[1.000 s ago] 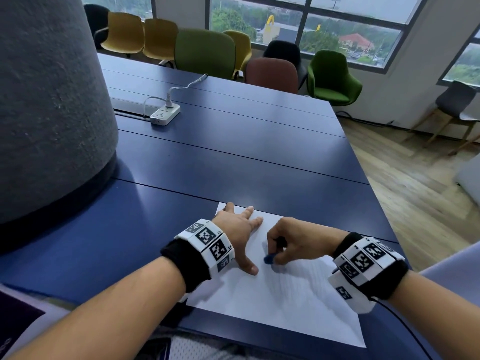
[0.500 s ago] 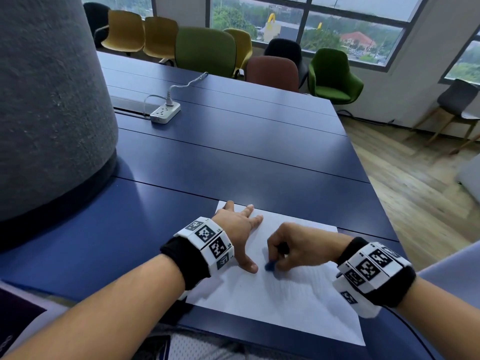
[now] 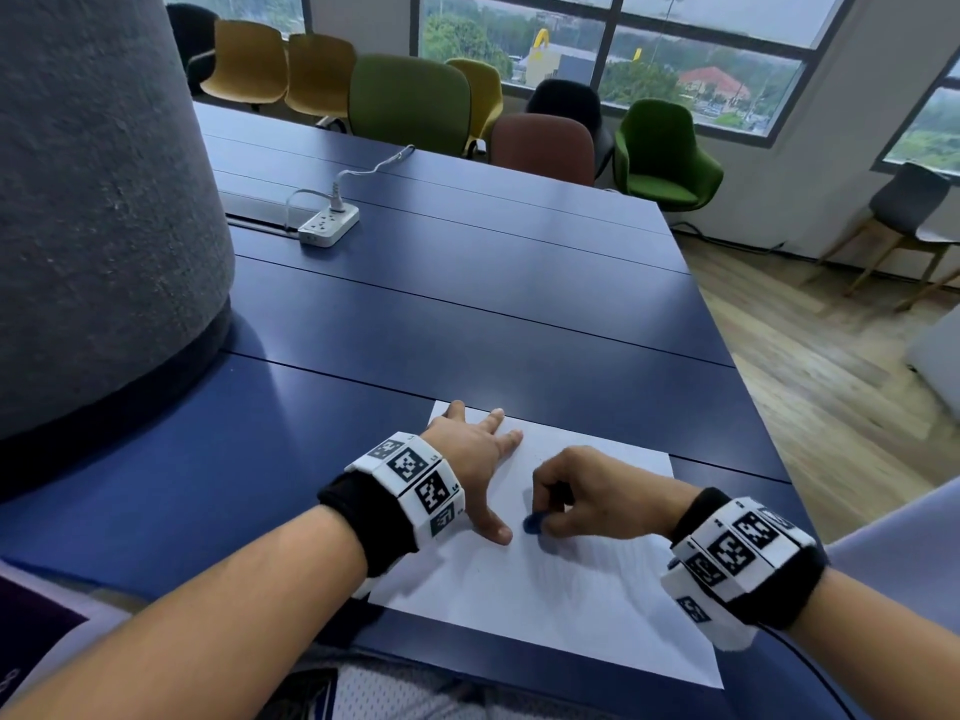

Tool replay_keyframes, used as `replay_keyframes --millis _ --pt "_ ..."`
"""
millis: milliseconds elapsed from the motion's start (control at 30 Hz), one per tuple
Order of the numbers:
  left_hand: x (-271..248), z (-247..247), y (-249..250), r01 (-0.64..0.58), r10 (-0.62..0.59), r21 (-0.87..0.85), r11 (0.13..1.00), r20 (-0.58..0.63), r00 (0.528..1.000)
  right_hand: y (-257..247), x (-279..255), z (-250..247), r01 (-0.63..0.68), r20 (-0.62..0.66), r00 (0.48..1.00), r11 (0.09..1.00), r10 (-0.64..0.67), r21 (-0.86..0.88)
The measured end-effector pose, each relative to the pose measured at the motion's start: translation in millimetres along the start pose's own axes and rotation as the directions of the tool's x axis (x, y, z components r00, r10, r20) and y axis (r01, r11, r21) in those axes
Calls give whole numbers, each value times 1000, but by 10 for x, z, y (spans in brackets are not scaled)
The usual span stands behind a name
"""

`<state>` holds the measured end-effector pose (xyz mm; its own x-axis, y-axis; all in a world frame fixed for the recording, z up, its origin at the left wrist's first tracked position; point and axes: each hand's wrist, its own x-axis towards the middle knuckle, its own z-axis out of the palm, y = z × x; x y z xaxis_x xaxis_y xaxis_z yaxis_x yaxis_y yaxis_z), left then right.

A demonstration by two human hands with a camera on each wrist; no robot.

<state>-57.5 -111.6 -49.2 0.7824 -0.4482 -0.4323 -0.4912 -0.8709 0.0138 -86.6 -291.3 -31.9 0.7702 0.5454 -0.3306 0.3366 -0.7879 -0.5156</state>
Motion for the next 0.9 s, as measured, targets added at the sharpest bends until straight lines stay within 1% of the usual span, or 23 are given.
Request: replay_keyframes --millis 33,133,167,200,267,300,333,367,400,467,500,533,600,633,667,767,800,900 --pt "1 0 0 0 0 -1 1000 0 1000 -5 -37 24 9 31 999 1000 -9 15" --pt "-1 -8 -4 1 -1 -7 1000 9 1000 -71 -143 36 -3 246 969 1000 1 9" --pt "1 -8 -6 1 -1 -7 1000 13 1000 -70 -145 23 -8 252 968 1000 8 -4" --pt "2 -9 -8 1 -1 -6 1000 15 1000 -48 -124 13 -11 205 979 1000 13 -10" --pt "5 -7 -4 3 -3 -7 1000 17 1000 9 -89 23 -16 41 999 1000 15 20" --pt "5 -4 1 3 -3 -3 1000 15 1000 35 -94 46 -14 -16 1000 998 15 61" --pt "4 -4 1 2 -2 2 1000 11 1000 48 -116 69 -6 -38 999 995 10 99" --pt "2 -8 1 1 -2 1 1000 9 1000 39 -154 91 5 -23 1000 992 -3 126" --pt "-2 -10 -3 2 -2 -6 1000 10 1000 15 -194 105 12 29 999 989 -17 148" --pt "-7 -15 -7 2 -2 -13 1000 11 1000 -44 -238 93 -3 180 983 988 -26 157" --pt "-9 -14 -5 -1 1 -9 1000 10 1000 -55 -229 79 -7 208 978 990 -23 140" --pt "-13 -17 -2 -4 4 -1 1000 9 1000 -49 -197 66 -2 187 982 992 -21 125" --pt "-13 -16 6 -6 6 15 1000 6 1000 -24 -140 56 12 72 997 993 -21 115" --pt "-13 -14 9 -6 6 18 1000 5 1000 -18 -138 55 17 38 999 993 -22 120" --pt "-15 -14 8 -6 6 18 1000 3 1000 -13 -148 59 20 43 999 992 -26 125" --pt "-22 -13 -1 -4 4 6 1000 -1 1000 -80 -203 81 21 198 979 993 -43 115" --pt "-22 -13 -4 -4 4 8 1000 -1 1000 -91 -186 90 35 197 979 995 -53 93" --pt "-9 -13 2 -6 6 19 1000 3 1000 -44 -119 125 89 48 995 995 -91 35"
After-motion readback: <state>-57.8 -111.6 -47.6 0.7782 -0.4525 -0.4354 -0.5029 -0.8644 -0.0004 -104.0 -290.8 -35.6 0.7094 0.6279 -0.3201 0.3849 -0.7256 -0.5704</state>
